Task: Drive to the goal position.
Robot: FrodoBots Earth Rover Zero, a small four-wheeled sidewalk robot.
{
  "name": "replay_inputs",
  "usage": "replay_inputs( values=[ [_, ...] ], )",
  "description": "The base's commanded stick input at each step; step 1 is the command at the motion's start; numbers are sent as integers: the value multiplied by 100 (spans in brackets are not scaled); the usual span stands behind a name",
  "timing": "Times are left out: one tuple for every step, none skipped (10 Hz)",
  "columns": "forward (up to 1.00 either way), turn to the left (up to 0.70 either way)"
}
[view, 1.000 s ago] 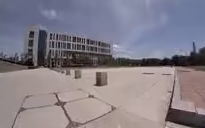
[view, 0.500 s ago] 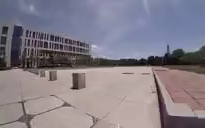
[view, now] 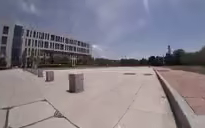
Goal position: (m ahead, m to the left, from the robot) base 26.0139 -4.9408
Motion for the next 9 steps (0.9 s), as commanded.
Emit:
replay_inputs(
  values=[
    [69,0],
    [69,0],
    [69,0],
    [69,0],
    [69,0],
    [69,0],
    [69,-13],
    [69,-28],
    [69,-34]
  ],
)
